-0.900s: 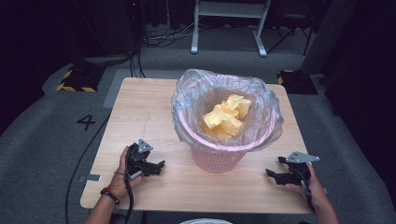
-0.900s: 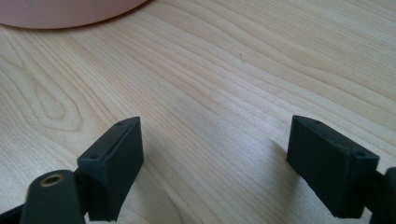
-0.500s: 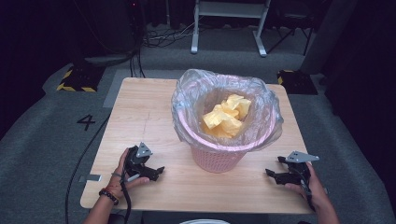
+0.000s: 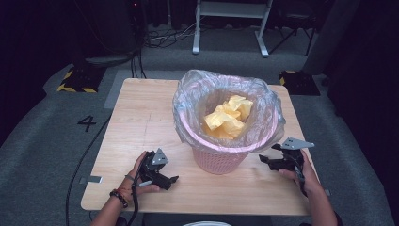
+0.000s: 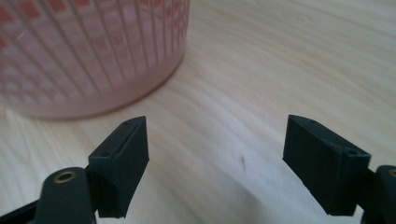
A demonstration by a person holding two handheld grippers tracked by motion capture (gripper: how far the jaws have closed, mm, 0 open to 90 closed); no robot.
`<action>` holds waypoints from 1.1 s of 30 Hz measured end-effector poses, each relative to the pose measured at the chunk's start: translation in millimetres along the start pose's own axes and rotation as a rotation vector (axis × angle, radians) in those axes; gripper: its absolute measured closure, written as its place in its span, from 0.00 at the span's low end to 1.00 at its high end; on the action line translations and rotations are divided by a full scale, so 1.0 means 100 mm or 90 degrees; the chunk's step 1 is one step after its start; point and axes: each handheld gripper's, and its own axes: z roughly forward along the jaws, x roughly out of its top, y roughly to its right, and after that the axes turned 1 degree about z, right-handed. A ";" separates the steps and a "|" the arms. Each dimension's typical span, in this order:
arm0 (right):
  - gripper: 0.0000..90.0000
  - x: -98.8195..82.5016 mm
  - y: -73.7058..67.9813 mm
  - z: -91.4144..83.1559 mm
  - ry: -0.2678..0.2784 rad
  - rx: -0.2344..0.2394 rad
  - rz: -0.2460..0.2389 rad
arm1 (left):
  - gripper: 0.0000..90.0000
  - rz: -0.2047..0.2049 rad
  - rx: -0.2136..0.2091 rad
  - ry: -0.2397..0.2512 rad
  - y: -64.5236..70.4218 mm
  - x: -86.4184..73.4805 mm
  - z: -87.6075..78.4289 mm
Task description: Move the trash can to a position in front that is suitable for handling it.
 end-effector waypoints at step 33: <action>0.30 0.26 -0.54 0.18 0.052 0.171 -0.169 | 0.02 0.047 -0.040 0.001 -0.05 0.52 0.48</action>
